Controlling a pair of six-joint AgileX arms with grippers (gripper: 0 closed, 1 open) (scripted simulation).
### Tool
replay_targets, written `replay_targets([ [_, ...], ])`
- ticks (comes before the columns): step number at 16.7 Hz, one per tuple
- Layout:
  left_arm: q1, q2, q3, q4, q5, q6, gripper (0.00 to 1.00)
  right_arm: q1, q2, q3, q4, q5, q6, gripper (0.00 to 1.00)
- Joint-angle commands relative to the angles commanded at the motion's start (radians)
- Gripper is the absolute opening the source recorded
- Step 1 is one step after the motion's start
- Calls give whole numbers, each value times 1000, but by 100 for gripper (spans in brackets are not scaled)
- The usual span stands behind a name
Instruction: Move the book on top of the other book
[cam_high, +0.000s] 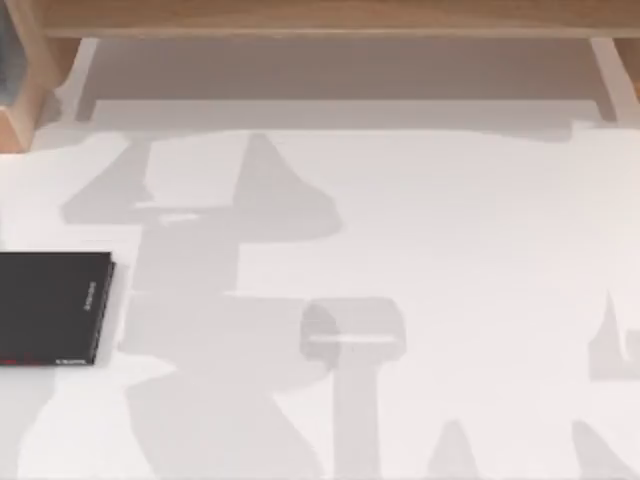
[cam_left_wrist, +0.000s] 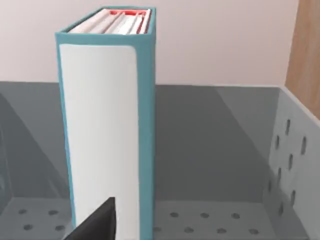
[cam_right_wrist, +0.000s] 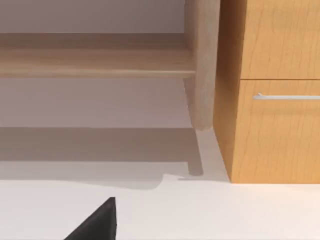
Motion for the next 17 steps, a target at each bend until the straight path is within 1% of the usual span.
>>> replay_targets([
  [3,36,180,125,51,40,0,100,0,0,0,0,0,0,100],
  [6,58,288,203,82,64,0,100,0,0,0,0,0,0,100],
  [14,59,315,223,88,68,0,100,0,0,0,0,0,0,100],
  [17,53,350,278,73,60,-1,100,0,0,0,0,0,0,100],
])
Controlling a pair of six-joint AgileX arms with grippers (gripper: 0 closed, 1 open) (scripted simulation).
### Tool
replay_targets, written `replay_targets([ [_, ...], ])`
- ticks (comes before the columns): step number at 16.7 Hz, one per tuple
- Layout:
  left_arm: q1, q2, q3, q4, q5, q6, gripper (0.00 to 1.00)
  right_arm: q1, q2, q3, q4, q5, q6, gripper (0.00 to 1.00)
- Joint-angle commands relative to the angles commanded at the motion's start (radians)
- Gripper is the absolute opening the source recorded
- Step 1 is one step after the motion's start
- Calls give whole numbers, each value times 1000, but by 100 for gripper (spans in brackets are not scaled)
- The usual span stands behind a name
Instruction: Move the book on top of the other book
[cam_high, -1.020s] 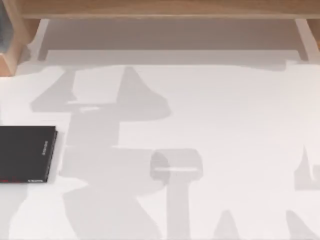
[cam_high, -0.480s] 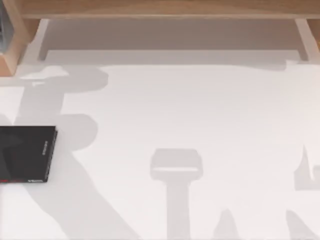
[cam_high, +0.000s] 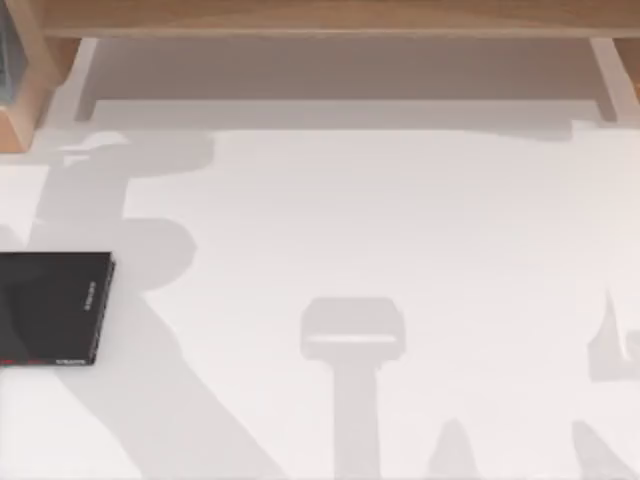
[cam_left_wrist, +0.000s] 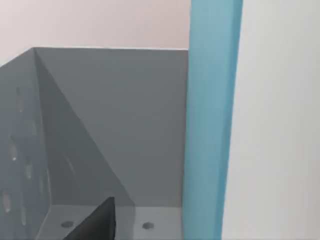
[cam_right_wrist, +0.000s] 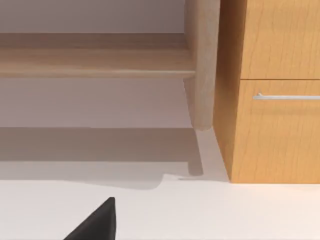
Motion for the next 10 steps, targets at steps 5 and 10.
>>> replay_targets([
  [5,-16,64,98,-34,-15,-1,100,0,0,0,0,0,0,100],
  [10,-16,65,100,-34,-15,-1,85,0,0,0,0,0,0,100],
])
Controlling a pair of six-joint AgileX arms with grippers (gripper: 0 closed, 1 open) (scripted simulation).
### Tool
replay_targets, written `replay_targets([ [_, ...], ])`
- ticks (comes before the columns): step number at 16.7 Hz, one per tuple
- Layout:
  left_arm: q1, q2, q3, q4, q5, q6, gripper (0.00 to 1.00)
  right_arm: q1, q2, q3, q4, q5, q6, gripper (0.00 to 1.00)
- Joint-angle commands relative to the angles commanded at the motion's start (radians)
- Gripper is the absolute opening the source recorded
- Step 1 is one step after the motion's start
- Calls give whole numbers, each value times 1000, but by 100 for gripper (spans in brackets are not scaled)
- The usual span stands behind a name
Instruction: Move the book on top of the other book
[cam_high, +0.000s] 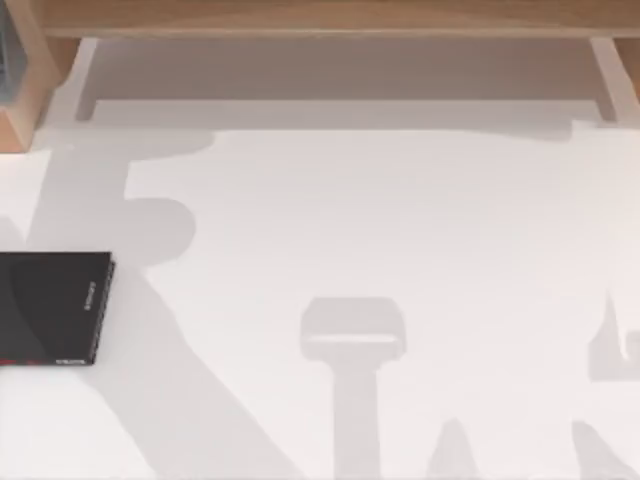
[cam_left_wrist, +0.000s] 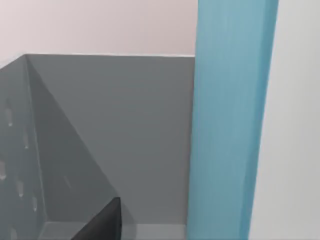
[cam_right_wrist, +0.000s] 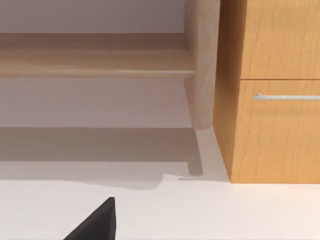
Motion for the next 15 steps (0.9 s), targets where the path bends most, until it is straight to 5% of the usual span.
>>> replay_targets([
  [11,0,0,0,0,0,0,2,0,0,0,0,0,0,100],
  [15,0,0,0,0,0,0,0,0,0,0,0,0,0,100],
])
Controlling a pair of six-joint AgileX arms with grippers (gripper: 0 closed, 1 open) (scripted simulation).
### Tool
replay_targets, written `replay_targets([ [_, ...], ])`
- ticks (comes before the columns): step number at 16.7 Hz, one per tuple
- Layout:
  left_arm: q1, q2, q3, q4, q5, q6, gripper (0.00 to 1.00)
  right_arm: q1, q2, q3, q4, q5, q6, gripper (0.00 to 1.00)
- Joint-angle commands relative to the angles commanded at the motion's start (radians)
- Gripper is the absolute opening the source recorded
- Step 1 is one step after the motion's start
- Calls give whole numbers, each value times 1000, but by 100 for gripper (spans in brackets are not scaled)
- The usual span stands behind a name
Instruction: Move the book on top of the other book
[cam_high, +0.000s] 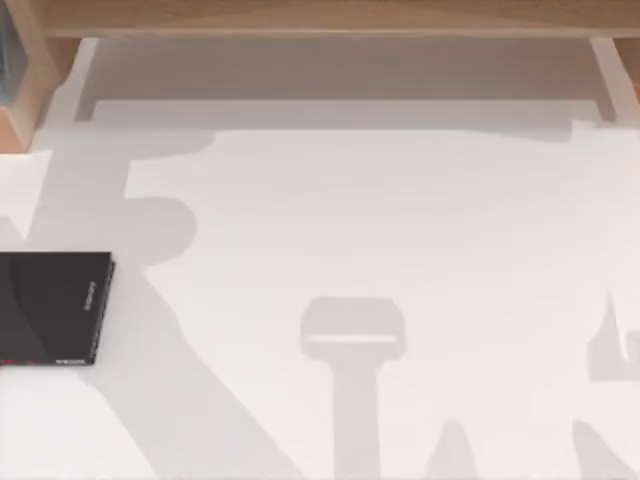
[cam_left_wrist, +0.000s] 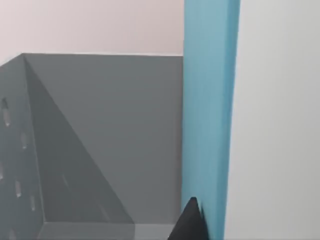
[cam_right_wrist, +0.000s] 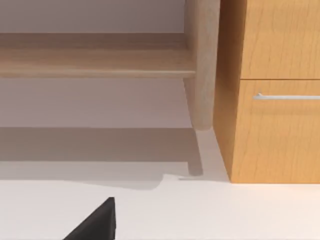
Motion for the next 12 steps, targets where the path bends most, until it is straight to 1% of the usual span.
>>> replay_targets([
  [12,12,-47,-29,-17,8,2,0,0,0,0,0,0,0,100],
])
